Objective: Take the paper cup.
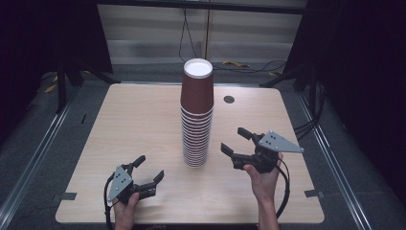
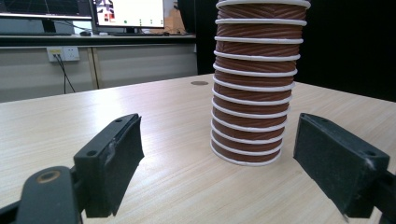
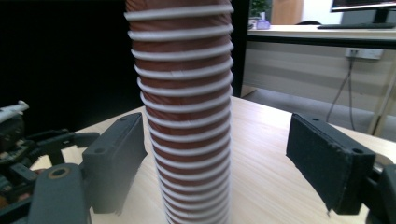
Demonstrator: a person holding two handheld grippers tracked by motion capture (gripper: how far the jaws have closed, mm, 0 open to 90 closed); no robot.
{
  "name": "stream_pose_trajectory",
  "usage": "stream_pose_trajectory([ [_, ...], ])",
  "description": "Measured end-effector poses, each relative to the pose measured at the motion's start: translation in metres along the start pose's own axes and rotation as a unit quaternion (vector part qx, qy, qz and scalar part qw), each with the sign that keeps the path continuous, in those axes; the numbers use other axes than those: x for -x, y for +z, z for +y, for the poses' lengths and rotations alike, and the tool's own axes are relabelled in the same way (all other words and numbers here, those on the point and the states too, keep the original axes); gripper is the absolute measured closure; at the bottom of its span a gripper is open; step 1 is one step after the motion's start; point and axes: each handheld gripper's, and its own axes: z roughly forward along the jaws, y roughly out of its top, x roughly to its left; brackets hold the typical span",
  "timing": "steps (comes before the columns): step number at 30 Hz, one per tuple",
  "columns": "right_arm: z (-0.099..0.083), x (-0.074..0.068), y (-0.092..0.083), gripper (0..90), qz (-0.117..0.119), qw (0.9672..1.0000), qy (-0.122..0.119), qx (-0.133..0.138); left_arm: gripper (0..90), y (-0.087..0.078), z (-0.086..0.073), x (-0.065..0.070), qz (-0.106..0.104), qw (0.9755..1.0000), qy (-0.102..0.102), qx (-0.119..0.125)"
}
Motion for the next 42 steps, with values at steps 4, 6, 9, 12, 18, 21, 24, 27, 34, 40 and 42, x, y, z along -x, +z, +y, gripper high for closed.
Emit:
stream_pose_trajectory([
  [4,0.015,-0.002,0.005,19.4,0.001,0.9999,-0.016,-0.002,15.4,0.000,0.000,0.000,-0.003,1.0000,-0.004,0.001],
  [6,0.021,-0.003,0.006,18.9,0.009,0.9996,-0.026,0.001,15.4,0.000,0.000,0.000,-0.004,1.0000,-0.003,0.001],
  [9,0.028,-0.004,0.008,16.5,0.014,0.9992,-0.038,0.002,15.4,0.000,0.000,0.000,-0.002,1.0000,0.000,0.001],
  [12,0.039,-0.003,0.011,13.2,0.023,0.9992,-0.032,-0.006,15.4,0.000,0.000,0.000,-0.003,1.0000,-0.001,0.002],
  [18,0.059,-0.004,0.012,14.1,0.035,0.9987,-0.037,-0.001,15.4,0.000,0.000,0.000,-0.002,1.0000,-0.001,0.002],
  [21,0.068,-0.004,0.016,15.8,0.051,0.9980,-0.037,-0.010,15.5,0.000,0.000,0.000,-0.003,1.0000,0.000,0.002],
  [24,0.076,-0.002,0.019,15.7,0.062,0.9972,-0.039,-0.016,15.5,0.000,0.000,0.000,-0.002,1.0000,0.000,0.002],
  [27,0.084,0.000,0.018,15.5,0.070,0.9968,-0.039,-0.009,15.4,0.000,0.000,0.000,-0.003,1.0000,0.001,0.003],
  [34,0.102,-0.002,0.023,14.6,0.075,0.9958,-0.050,-0.014,15.4,0.000,0.000,0.000,-0.003,1.0000,0.001,0.003],
  [40,0.115,-0.004,0.033,13.5,0.081,0.9947,-0.057,-0.026,15.4,0.000,0.000,0.000,-0.003,1.0000,0.001,0.003],
  [42,0.124,-0.004,0.038,13.2,0.084,0.9944,-0.058,-0.029,15.4,0.000,0.000,0.001,-0.003,1.0000,-0.003,0.004],
])
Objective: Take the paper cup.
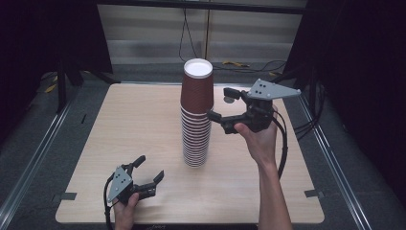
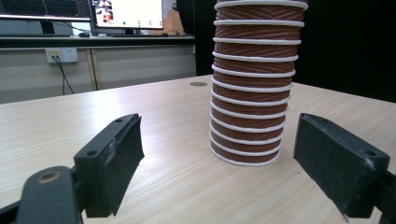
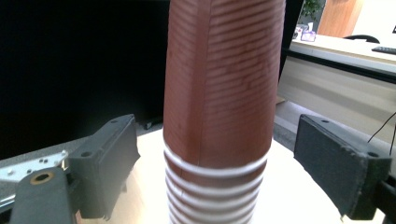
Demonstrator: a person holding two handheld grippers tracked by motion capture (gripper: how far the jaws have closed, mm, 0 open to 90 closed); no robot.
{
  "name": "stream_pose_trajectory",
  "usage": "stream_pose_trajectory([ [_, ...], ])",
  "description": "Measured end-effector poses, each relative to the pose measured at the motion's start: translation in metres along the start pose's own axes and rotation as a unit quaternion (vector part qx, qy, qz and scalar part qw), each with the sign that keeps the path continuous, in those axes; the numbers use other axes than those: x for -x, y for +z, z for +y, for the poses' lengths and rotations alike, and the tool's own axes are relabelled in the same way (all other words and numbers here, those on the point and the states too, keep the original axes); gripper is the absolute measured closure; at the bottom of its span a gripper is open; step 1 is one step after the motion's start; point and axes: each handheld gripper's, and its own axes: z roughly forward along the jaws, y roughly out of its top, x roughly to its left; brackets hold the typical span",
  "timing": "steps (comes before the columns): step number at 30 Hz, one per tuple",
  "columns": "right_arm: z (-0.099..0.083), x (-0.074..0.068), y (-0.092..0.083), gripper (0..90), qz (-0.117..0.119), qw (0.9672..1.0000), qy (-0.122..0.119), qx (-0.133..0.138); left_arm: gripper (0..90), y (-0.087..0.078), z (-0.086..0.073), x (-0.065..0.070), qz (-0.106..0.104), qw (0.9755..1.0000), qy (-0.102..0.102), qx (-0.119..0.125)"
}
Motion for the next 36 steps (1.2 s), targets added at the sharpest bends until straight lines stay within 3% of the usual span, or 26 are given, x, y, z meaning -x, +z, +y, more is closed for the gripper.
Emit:
stream_pose_trajectory([
  [19,0.032,0.012,0.040,13.1,0.025,0.9992,0.009,-0.031,15.4,0.000,0.000,-0.001,-0.004,1.0000,0.001,0.000],
  [36,0.046,0.015,0.061,13.1,0.045,0.9982,0.022,-0.032,15.4,0.000,0.000,-0.002,-0.003,1.0000,0.001,0.000],
])
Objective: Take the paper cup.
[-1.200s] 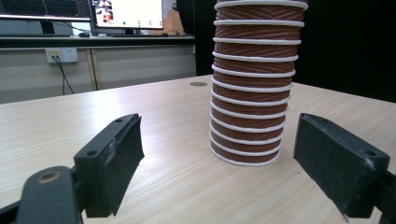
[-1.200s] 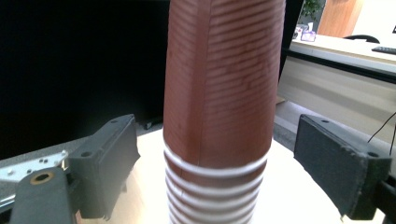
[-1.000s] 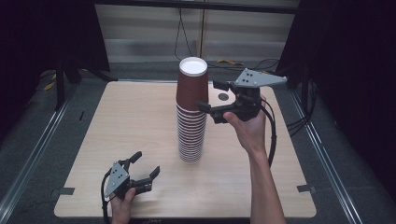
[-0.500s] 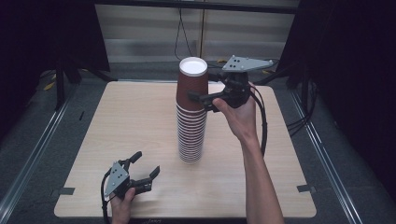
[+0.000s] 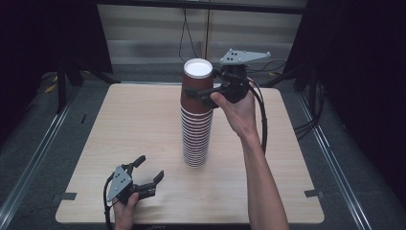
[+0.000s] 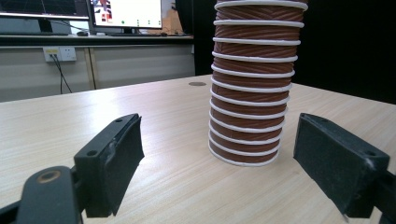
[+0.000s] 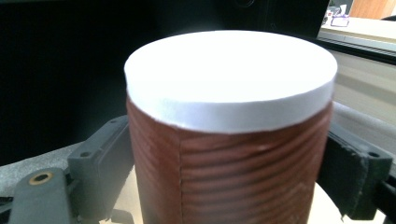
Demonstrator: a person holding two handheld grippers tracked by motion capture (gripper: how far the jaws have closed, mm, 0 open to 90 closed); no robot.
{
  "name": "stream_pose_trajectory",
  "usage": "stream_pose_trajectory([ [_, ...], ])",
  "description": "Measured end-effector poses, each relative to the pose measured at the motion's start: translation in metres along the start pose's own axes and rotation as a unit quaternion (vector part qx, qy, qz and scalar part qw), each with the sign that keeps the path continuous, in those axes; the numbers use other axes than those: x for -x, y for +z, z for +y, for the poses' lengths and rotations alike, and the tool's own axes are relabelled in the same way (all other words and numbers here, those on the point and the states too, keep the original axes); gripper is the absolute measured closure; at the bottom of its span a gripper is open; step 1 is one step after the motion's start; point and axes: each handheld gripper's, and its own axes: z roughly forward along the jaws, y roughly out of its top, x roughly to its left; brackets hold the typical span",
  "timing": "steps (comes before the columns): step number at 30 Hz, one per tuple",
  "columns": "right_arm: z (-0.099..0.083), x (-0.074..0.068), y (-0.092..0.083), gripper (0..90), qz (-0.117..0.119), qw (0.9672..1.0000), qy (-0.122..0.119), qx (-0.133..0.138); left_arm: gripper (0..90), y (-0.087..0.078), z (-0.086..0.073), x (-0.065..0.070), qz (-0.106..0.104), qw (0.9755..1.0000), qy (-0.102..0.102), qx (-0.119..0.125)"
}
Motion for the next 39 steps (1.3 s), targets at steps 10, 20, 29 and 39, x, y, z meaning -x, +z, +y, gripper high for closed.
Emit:
stream_pose_trajectory([
  [10,0.001,0.002,0.001,18.3,0.001,1.0000,0.000,-0.002,15.4,0.000,0.000,0.000,-0.001,1.0000,0.001,0.000],
  [20,0.005,0.001,-0.003,18.9,0.003,0.9996,0.001,0.029,15.4,0.000,0.000,0.000,-0.003,1.0000,0.000,0.001],
  [29,0.007,-0.001,-0.009,19.4,0.006,0.9978,-0.003,0.066,15.4,0.000,0.000,0.001,-0.003,1.0000,-0.001,0.001],
  [39,0.014,-0.001,-0.014,19.4,0.012,0.9951,-0.002,0.098,15.4,0.000,0.000,0.000,-0.003,1.0000,-0.001,0.001],
])
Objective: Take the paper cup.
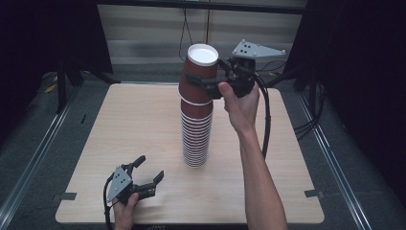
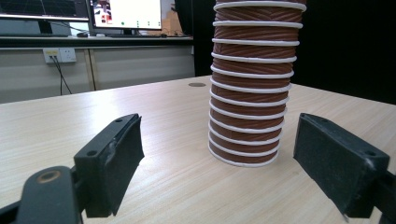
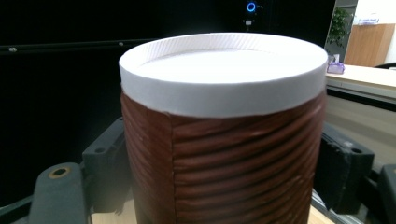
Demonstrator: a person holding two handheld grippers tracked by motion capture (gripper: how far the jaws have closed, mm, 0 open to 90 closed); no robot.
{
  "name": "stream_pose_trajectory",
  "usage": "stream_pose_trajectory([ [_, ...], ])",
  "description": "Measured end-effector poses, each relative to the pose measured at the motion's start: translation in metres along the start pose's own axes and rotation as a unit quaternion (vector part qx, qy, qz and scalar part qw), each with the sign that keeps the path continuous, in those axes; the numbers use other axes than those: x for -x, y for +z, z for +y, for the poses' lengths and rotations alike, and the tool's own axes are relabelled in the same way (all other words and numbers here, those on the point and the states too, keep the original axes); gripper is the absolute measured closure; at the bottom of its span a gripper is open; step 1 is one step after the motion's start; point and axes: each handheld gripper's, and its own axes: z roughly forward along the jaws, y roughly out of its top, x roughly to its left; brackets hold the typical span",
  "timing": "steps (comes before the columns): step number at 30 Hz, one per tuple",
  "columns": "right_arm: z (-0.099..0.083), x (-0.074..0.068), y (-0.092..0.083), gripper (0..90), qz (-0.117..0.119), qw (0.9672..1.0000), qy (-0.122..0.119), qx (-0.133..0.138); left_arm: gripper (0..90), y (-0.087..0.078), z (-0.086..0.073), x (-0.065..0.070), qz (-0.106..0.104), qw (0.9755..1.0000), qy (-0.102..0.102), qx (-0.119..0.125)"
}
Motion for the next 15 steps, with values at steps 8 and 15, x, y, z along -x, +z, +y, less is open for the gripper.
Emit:
stream_pose_trajectory([
  [8,0.0057,0.0003,-0.0022,19.5,0.001,0.9998,-0.001,0.019,15.4,-0.0001,-0.0001,0.0001,-0.001,1.0000,-0.001,0.001],
  [15,0.0103,0.0005,-0.0064,19.5,0.002,0.9995,-0.001,0.033,15.4,-0.0002,-0.0002,0.0001,-0.001,1.0000,-0.001,0.002],
])
